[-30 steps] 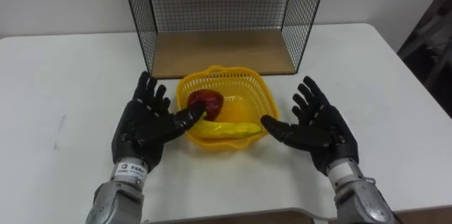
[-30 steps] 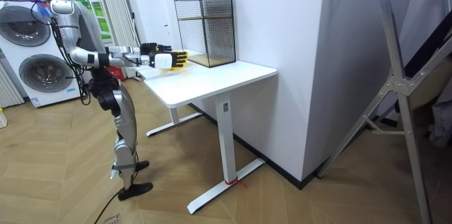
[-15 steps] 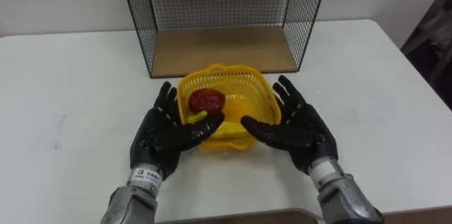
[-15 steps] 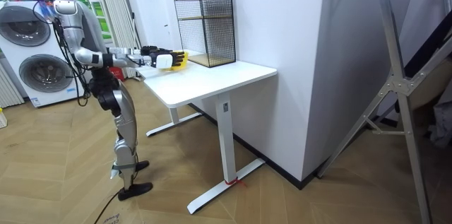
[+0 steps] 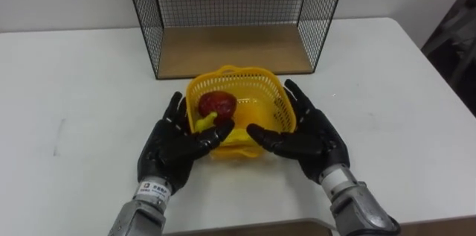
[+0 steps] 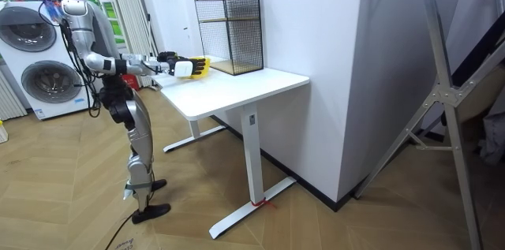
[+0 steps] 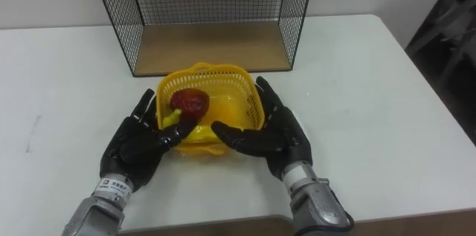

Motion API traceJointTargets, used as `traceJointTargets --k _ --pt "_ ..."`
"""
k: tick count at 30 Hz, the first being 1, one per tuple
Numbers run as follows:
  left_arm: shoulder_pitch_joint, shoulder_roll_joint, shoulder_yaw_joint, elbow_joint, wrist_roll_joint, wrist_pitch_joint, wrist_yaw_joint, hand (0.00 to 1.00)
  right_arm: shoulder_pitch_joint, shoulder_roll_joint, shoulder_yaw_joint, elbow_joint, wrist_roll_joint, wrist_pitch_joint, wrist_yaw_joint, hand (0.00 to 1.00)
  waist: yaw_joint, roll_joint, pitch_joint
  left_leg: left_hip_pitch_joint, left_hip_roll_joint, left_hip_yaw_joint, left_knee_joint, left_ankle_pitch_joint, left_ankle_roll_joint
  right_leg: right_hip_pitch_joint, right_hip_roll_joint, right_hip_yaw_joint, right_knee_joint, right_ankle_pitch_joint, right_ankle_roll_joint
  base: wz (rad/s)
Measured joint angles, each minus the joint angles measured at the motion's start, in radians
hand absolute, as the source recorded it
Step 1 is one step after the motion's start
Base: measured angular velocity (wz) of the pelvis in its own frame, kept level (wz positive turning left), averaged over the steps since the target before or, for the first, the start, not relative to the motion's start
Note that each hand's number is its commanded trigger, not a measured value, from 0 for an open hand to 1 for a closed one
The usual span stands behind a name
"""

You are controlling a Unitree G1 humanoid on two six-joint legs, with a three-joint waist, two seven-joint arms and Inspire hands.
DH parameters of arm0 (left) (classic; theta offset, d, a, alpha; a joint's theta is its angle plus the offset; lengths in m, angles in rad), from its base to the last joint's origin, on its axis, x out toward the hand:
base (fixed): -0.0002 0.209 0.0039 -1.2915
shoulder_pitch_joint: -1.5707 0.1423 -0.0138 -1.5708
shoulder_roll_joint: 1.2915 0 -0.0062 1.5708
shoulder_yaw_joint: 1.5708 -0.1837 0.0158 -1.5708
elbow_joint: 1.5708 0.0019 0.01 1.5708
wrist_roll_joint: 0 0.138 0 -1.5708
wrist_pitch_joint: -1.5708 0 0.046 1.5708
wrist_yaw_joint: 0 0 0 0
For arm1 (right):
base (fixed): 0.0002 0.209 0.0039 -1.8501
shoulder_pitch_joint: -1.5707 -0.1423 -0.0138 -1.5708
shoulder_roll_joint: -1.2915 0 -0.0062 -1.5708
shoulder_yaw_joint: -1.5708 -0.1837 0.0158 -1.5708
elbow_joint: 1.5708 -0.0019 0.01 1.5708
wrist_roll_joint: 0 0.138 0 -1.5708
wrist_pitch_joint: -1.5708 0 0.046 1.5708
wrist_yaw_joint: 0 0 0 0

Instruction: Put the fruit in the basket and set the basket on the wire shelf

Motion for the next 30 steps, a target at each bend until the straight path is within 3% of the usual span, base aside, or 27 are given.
traceJointTargets --k 21,27,30 --pt "-0.017 -0.005 -0.004 0.016 0.022 -0.003 0.021 0.00 -0.030 0.011 0.022 -0.018 -0.005 0.002 -0.030 0.00 -0.004 0.003 -0.0016 -0.011 0.000 0.002 0.004 0.000 0.000 -0.011 0.001 0.000 0.001 0.000 0.000 0.00" --pt "-0.068 -0.006 -0.003 0.016 0.022 -0.039 0.034 0.00 -0.070 0.020 0.041 -0.023 -0.003 -0.046 -0.063 0.00 -0.002 0.002 -0.0013 -0.014 -0.001 0.002 0.016 0.000 0.000 -0.011 -0.001 0.000 0.001 0.000 0.000 0.00" --pt "-0.086 -0.020 -0.003 0.016 0.021 -0.063 0.047 0.00 -0.073 0.028 0.041 -0.045 -0.004 -0.051 -0.074 0.00 -0.004 0.004 -0.0005 -0.015 0.000 0.003 0.016 0.000 0.000 -0.011 0.000 0.002 0.001 0.000 0.000 0.00"
